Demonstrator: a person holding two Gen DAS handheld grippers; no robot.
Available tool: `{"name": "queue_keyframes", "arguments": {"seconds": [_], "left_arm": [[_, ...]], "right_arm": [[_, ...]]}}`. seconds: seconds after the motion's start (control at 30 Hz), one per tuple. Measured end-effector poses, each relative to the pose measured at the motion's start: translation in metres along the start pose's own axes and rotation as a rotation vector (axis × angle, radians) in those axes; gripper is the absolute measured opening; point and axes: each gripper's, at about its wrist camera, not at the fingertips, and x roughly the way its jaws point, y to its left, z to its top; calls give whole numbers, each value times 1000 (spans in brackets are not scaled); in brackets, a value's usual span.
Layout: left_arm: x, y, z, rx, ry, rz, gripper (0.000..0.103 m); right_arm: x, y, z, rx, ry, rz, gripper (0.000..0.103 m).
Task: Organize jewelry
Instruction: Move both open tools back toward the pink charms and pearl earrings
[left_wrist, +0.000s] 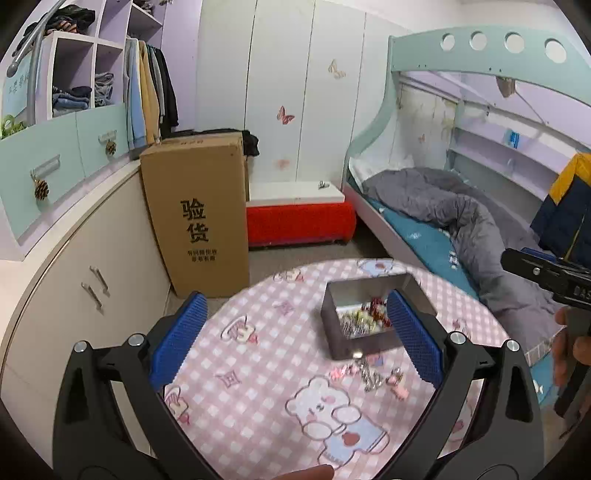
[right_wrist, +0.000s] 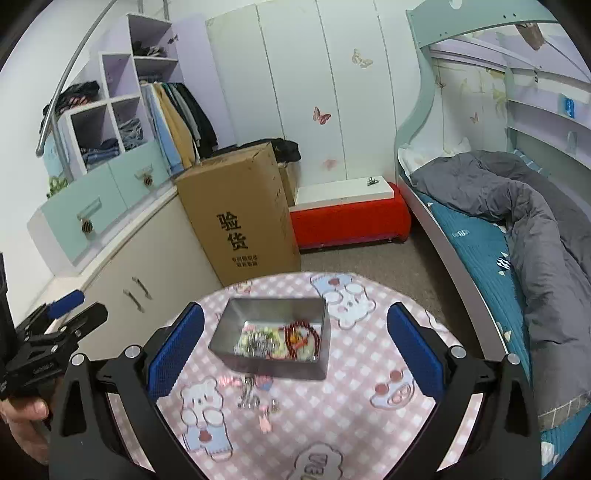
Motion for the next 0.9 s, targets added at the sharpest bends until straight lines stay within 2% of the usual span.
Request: {"name": "queue_keyframes", "arguments": {"seconds": [0.3,0.47,0.67,0.8,0.9], "left_arm": [[1,-2,-38,30,60,-23,96],[16,-6,-61,31,127,-35,96],[28,-15,-78,64,174,-49,96],[50,-20,-84,98,203,-54,96],[80,-28,-88,162,243,-50,96]], "right_arm": [[0,3,-43,-14,63,-19,95],[21,6,-76,-17,158,3,95],[36,6,-101,1,215,16,95],[48,8,-108,-13,246,21,95],[54,7,-113,-12,262,24,95]]}}
